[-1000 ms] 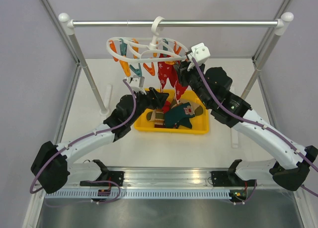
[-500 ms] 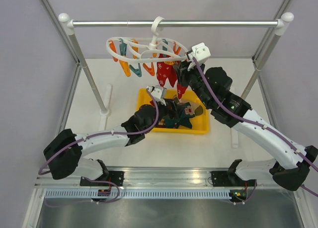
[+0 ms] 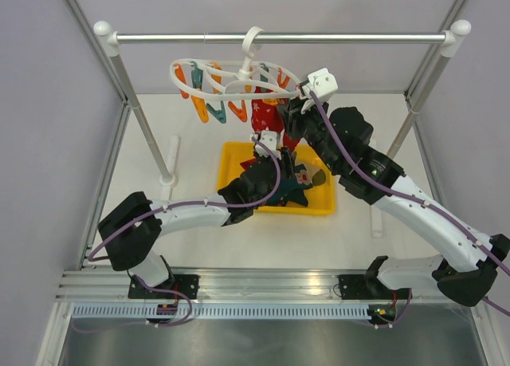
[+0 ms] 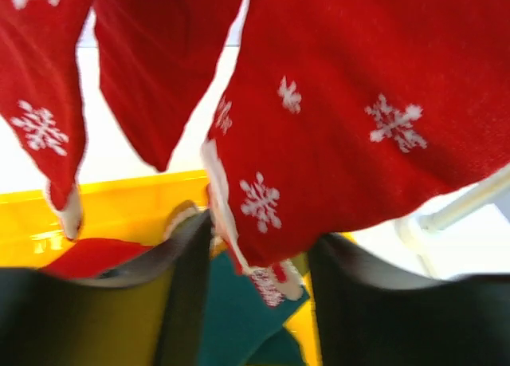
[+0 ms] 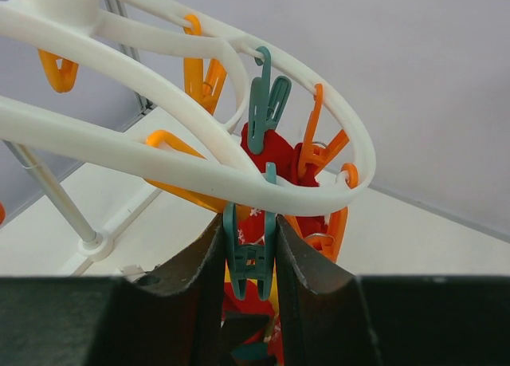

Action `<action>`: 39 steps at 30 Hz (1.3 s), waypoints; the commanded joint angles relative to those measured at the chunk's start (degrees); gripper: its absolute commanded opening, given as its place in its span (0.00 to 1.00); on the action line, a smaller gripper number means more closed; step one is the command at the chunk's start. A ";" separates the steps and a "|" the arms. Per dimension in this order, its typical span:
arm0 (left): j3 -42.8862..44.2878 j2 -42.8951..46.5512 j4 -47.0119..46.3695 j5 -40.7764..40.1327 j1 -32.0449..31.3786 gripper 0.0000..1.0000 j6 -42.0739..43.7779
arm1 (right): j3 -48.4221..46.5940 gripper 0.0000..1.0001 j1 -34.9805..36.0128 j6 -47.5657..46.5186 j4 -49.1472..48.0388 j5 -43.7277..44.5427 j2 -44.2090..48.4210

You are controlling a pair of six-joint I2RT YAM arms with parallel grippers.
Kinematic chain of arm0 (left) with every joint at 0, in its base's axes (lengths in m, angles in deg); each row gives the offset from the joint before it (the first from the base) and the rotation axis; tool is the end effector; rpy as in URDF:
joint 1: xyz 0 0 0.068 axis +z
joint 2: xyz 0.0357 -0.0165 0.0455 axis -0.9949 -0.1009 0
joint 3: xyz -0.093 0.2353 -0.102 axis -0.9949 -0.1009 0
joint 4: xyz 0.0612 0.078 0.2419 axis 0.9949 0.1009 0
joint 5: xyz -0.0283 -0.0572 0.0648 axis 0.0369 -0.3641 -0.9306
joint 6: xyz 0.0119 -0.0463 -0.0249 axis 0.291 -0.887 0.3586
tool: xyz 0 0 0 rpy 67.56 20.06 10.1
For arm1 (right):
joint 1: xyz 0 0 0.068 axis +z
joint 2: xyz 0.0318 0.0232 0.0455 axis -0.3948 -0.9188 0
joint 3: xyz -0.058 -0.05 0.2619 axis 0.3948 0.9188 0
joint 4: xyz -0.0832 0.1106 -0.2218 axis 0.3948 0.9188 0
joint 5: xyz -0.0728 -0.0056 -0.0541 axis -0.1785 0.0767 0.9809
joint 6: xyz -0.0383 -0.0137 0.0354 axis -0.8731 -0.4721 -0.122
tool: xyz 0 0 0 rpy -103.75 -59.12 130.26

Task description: Remove the socks clipped to the hanger

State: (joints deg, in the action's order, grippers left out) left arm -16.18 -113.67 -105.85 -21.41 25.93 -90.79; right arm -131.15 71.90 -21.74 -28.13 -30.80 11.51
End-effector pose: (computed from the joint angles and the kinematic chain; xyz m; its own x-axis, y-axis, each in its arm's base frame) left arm 0.2055 -0.2957 0.2727 -0.1533 -0.2411 -0.9583 0.4004 0.8714 -0.2834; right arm 0.1892 0.1961 0.4707 0.0259 0.0207 -0.9994 -0.4746 0.8802 0.0059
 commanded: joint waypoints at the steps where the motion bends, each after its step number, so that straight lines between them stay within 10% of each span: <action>1: 2.30 -0.91 -0.88 -5.98 -0.25 0.50 2.90 | -2.09 0.05 0.14 1.75 0.23 -0.89 1.15; 7: 0.98 1.63 -0.44 -6.95 -0.34 0.03 3.61 | -1.48 0.04 0.14 2.47 0.23 -1.59 1.33; 10: -0.42 3.22 -0.44 -6.69 -0.34 0.02 3.70 | -0.86 0.06 0.14 3.08 0.32 -1.51 1.85; 17: -3.24 6.82 1.14 -5.55 -0.52 0.02 2.82 | 1.16 0.53 0.14 5.63 0.50 -1.60 5.54; 23: -2.98 7.53 4.75 -5.11 -0.61 0.02 1.50 | 3.18 0.73 0.14 8.18 0.76 -3.00 9.58; 31: -3.86 9.98 6.15 -3.35 -1.66 0.02 0.89 | 6.78 0.72 0.14 9.50 1.28 4.81 16.44; 39: -4.73 12.36 8.18 -2.82 -3.59 0.02 -0.70 | 5.99 0.49 0.14 8.62 5.41 9.48 12.58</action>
State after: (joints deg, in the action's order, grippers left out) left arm -20.02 -103.79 -98.24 -25.23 23.24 -89.59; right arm -124.75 71.90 -12.67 -25.16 -24.18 26.28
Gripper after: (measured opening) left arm 0.028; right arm 0.506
